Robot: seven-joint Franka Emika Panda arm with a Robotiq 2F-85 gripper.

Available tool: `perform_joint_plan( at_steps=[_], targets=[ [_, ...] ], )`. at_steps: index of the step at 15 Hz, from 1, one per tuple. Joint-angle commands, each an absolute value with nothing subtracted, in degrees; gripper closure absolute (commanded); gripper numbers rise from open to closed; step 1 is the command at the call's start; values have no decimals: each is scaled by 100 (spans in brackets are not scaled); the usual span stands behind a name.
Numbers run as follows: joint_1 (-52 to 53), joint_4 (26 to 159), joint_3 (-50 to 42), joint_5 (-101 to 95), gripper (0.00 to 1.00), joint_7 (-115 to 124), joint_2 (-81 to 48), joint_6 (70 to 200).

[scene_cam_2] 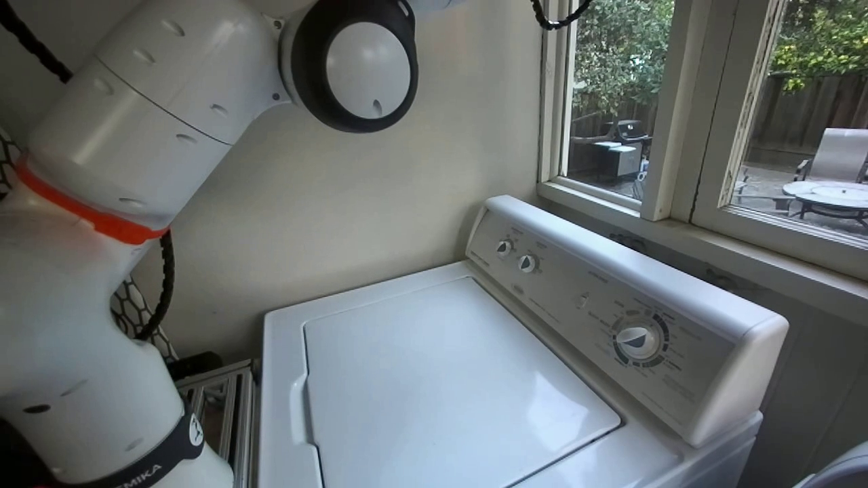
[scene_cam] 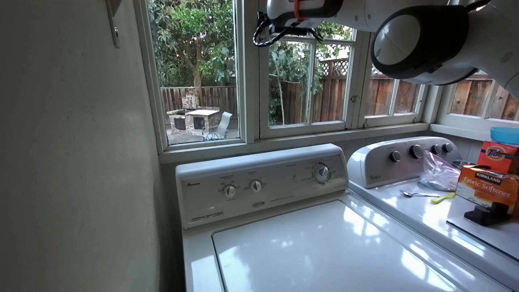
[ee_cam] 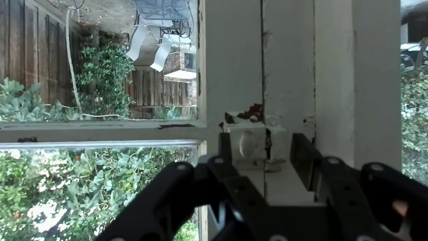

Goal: Open the window.

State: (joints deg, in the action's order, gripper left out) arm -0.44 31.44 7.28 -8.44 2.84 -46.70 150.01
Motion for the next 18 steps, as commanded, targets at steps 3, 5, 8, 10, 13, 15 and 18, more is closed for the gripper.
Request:
perform_joint_plan(
  at_steps=[3, 5, 8, 10, 13, 15, 18],
  targets=[
    [-33, 2889, 749, -833, 63, 189, -4887, 15292],
    [-33, 2891, 738, -837, 62, 204, -4890, 15311],
    [-29, 2894, 663, -869, 64, 293, -4882, 15309],
    [-32, 2896, 636, -868, 70, 320, -4879, 15303],
    [-25, 2902, 564, -892, 78, 368, -4873, 15279],
    [-21, 2904, 522, -891, 76, 381, -4872, 15274],
    [-1, 2909, 429, -915, 81, 413, -4867, 15260]
  ],
)
